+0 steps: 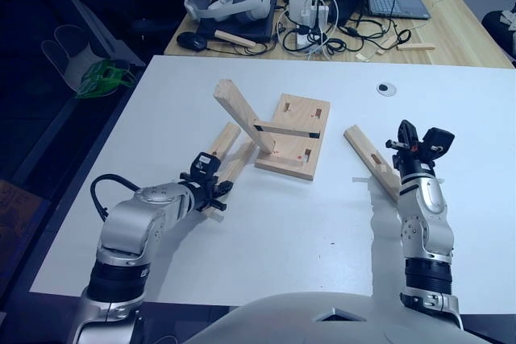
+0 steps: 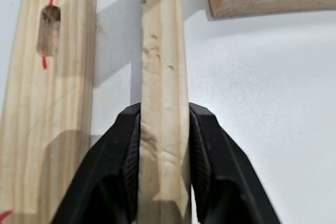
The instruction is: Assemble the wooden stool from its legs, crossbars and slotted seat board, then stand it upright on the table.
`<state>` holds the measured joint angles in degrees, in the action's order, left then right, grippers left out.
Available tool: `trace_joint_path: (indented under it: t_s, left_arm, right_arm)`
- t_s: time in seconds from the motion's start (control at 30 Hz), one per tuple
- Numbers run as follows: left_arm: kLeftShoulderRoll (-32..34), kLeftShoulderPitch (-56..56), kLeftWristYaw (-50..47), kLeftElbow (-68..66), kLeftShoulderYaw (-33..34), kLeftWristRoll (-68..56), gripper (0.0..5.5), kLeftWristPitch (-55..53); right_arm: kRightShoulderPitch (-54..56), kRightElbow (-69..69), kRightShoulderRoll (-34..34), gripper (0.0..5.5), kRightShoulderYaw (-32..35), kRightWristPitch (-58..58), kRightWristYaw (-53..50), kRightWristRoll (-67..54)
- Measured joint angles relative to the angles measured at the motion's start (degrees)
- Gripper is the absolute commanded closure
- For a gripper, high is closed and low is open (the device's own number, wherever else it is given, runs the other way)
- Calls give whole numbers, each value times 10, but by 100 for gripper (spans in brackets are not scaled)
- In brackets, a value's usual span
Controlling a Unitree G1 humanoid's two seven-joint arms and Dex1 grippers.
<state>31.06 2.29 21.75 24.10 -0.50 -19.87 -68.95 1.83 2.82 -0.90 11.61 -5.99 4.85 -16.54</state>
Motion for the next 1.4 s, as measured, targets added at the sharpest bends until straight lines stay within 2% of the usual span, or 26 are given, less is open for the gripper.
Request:
trace_joint_path:
  t_s: [0.27, 0.43, 0.6, 0.77, 0.83, 0.93, 1.03, 1.23, 1.4]
  left_arm:
    - [-23, 44, -34, -9, 61, 8, 446, 27]
    - [-31, 76, -94, -39, 101, 49, 446, 99]
    - [-19, 127, -141, -169, 148, 111, 446, 292]
    - [96, 256, -168, -384, 171, 198, 446, 575]
    - [123, 320, -175, -435, 148, 241, 446, 688]
    - [129, 418, -180, -467, 72, 313, 446, 844]
    - [75, 477, -185, -480, -9, 368, 446, 952]
    - [29, 482, -208, -532, -89, 455, 446, 1059]
    - [17, 487, -251, -563, -111, 521, 446, 1056]
  right_arm:
    - [9, -15, -1, 550, 11, 5, -3, -1]
    - [24, -29, -7, 550, 37, 23, -14, -2]
    - [79, -21, -39, 469, 58, -19, -23, -25]
    - [216, 3, -69, 382, 37, -105, 1, -71]
    - [262, 13, -69, 347, 26, -137, 13, -93]
    - [335, 38, -60, 301, 12, -185, 34, -157]
    - [366, 76, -29, 250, 5, -224, 54, -243]
    - [373, 132, 12, 153, 25, -260, 34, -390]
    - [380, 150, 57, 81, 16, -250, -19, -426]
